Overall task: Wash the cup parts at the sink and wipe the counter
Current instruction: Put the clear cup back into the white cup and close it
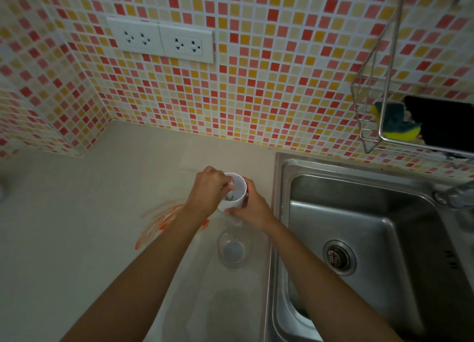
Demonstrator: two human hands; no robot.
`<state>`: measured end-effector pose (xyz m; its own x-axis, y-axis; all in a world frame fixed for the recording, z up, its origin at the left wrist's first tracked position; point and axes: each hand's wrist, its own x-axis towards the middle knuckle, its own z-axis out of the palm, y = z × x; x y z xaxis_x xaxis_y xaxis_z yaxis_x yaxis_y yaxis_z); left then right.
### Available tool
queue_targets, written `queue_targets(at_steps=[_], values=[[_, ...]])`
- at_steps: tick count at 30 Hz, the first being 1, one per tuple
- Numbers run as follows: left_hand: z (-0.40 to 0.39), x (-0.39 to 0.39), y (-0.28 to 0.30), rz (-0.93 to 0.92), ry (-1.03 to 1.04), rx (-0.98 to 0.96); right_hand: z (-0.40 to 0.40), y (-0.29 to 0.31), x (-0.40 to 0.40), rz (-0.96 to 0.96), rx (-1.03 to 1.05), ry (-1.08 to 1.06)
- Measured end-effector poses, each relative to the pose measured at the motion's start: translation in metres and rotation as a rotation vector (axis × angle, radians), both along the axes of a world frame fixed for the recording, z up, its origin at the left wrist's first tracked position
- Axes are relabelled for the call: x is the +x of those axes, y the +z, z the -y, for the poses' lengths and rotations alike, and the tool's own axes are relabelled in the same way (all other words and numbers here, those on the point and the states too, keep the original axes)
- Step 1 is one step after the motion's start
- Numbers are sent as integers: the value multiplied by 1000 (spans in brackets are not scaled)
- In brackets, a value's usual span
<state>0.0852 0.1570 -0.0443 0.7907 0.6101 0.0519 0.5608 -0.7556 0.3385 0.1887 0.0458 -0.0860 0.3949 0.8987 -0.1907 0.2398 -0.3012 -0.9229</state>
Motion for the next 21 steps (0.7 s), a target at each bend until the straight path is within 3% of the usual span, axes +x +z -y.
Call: queue_targets(at_steps=[3, 7, 10, 12, 17, 21], values=[[2, -4, 3, -23, 49, -43, 2, 3, 0, -40, 10, -9], [22, -40, -8, 383, 213, -127, 15, 2, 18, -81, -29, -174], [43, -75, -19, 546, 316, -171, 42, 4, 34, -286, -42, -283], [61, -94, -32, 532, 320, -279, 65, 10, 39, -378, -57, -320], [109, -117, -72, 305, 215, -572, 119, 18, 38, -254, -78, -422], [124, -107, -80, 343, 247, -600, 138, 30, 30, -160, -41, -359]])
